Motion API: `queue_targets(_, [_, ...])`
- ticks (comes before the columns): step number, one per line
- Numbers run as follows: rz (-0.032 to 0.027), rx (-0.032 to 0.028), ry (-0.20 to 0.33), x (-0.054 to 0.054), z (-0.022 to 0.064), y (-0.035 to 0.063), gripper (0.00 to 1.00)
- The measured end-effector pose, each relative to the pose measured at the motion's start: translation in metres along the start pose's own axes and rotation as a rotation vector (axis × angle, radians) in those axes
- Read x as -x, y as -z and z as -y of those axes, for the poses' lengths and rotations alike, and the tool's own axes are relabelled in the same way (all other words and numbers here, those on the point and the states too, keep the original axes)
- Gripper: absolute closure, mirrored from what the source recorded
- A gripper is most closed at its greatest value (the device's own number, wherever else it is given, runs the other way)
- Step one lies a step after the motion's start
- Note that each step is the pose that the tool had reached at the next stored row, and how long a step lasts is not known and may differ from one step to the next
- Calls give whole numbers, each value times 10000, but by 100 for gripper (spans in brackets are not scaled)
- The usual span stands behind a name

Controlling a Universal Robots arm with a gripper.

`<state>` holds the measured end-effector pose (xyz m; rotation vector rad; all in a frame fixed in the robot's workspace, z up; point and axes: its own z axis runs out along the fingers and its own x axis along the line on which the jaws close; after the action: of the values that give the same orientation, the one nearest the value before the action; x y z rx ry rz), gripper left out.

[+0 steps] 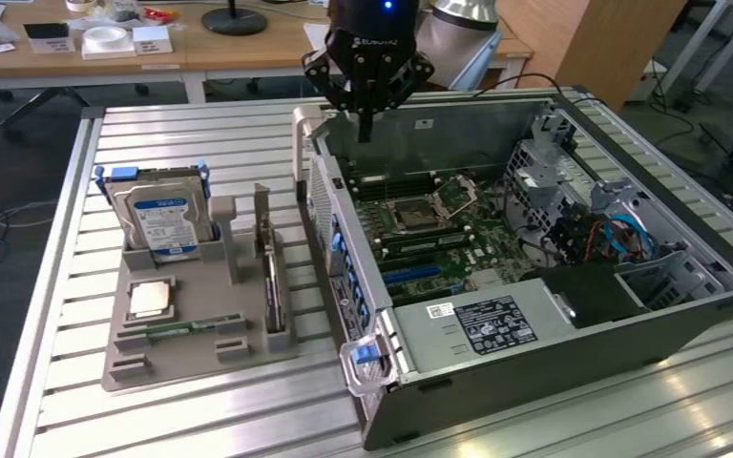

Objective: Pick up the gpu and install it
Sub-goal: 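Reach for the gpu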

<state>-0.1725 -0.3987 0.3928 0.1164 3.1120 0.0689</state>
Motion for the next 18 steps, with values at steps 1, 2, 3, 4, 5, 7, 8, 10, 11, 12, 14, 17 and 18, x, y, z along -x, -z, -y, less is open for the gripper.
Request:
queue_targets(1, [2, 1, -1, -16, 1, 0, 89])
queue_targets(2, [4, 0, -1, -32, 2, 0, 89])
queue_targets(3, [6, 1, -1, -46, 3, 1, 89])
queue_targets(4, [8, 2, -1, -61, 4, 1, 89])
queue_targets(5, [9, 0, -1, -76, 5, 1, 89])
queue_targets(7, [11, 1, 0, -104, 7, 2, 89])
queue_targets(8, [13, 1, 0, -118, 8, 2, 89])
queue_targets(10, [15, 1, 0, -144, 10, 3, 89])
queue_targets(11, [17, 1, 1, -157, 11, 3, 89])
queue_targets(12, [18, 1, 1, -171, 12, 3, 89])
queue_targets(14, [20, 2, -1, -197, 14, 4, 89])
queue_targets(17, [23, 2, -1, -232, 16, 4, 89])
queue_targets(18, [24, 2, 0, -243, 17, 5, 89])
